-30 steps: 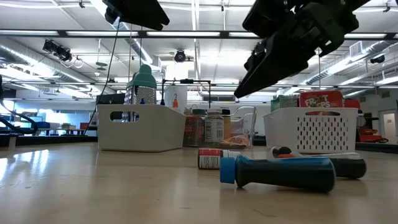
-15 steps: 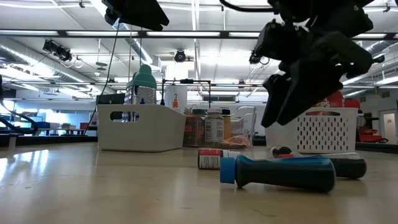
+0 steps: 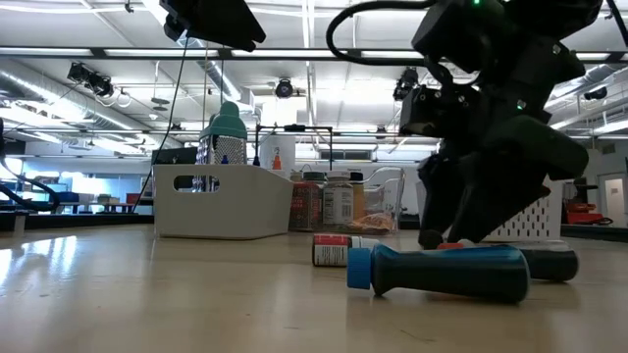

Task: Pick & Place Kitchen Items
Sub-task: Put the small brown food coloring bottle into the gray bin

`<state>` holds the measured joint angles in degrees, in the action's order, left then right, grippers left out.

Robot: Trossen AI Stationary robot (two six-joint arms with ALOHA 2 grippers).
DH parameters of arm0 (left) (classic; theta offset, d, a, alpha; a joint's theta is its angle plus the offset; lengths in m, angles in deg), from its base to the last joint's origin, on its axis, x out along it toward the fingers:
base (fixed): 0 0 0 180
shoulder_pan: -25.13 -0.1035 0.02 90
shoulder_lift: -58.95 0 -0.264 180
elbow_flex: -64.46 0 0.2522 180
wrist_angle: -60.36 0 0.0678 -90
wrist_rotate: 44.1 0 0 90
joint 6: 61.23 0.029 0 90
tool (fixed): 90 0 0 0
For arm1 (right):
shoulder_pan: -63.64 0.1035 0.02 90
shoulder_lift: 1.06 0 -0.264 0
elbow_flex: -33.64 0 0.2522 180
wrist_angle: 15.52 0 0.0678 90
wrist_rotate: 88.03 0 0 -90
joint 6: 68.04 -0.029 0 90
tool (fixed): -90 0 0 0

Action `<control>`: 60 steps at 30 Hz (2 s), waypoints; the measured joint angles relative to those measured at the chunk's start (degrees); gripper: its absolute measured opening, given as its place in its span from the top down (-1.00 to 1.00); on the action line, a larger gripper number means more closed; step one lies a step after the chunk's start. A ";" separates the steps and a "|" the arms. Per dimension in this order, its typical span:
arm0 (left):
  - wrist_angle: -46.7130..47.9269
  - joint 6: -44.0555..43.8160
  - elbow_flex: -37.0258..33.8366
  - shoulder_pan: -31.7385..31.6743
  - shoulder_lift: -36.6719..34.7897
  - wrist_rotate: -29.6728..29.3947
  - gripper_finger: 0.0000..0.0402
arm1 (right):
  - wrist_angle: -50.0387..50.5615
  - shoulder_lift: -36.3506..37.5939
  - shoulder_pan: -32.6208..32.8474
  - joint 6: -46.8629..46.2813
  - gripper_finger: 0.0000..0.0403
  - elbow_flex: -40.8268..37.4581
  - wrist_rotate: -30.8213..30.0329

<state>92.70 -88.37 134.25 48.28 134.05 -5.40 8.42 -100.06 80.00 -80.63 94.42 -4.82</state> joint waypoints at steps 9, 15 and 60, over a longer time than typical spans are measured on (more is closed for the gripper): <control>0.58 -0.09 0.00 0.00 0.00 -0.01 0.18 | -0.34 -0.63 -0.04 -3.25 -0.57 0.11 -1.42; 0.58 -0.11 0.00 0.00 0.00 -0.01 0.18 | -0.57 -0.72 -0.07 -11.75 -0.39 0.11 -3.33; 1.42 -0.11 0.02 0.02 -0.02 0.10 0.18 | 14.64 1.99 4.04 -3.63 -0.13 1.90 -3.56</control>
<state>94.13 -88.48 134.27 48.30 134.04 -5.30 23.06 -98.07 84.04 -84.26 96.32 -8.38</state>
